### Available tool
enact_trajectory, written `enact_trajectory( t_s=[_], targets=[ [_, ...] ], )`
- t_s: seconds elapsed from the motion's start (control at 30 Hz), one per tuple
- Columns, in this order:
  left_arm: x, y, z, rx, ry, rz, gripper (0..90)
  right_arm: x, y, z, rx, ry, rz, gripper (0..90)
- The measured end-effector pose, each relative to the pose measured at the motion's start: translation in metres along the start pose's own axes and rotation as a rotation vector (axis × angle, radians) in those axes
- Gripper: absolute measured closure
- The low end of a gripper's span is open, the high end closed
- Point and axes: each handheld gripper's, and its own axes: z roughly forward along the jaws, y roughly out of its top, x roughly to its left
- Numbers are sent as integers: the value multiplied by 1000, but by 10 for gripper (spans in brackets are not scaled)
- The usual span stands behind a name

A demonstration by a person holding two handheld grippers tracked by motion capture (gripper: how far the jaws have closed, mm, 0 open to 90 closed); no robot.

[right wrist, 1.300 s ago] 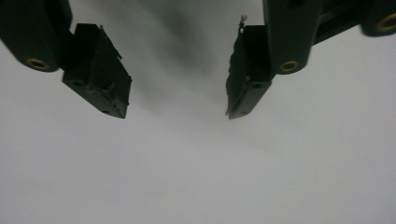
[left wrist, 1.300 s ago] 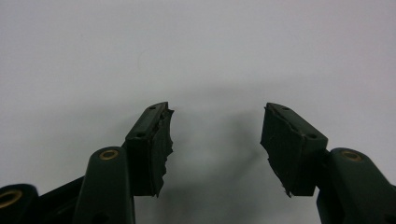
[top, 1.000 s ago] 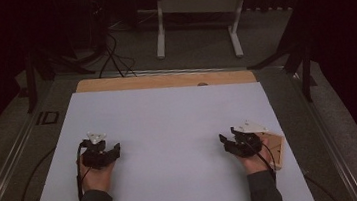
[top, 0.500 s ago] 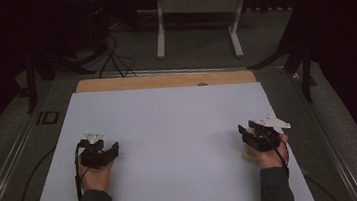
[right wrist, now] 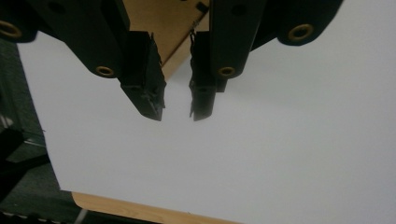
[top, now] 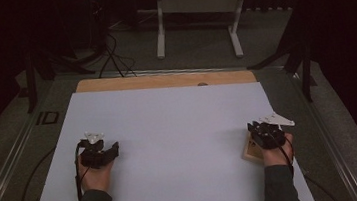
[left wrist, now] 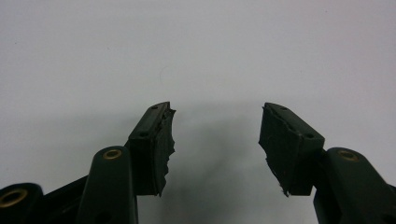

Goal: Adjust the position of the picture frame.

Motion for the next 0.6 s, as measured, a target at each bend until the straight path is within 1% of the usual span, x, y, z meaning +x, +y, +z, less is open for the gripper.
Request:
enact_trajectory(
  t_s=[0.1,0.27,0.4,0.6],
  targets=[
    [0,0,1,5,-1,2,439,-1,-1,5,23,-24,-16,792],
    [-1,0,0,2,1,3,439,-4,-4,10,56,-56,-13,889],
    [-1,0,0,2,0,2,439,-7,-7,14,77,-69,2,895],
    [-1,0,0,-1,2,6,439,-9,-10,18,99,-74,3,896]
  ],
)
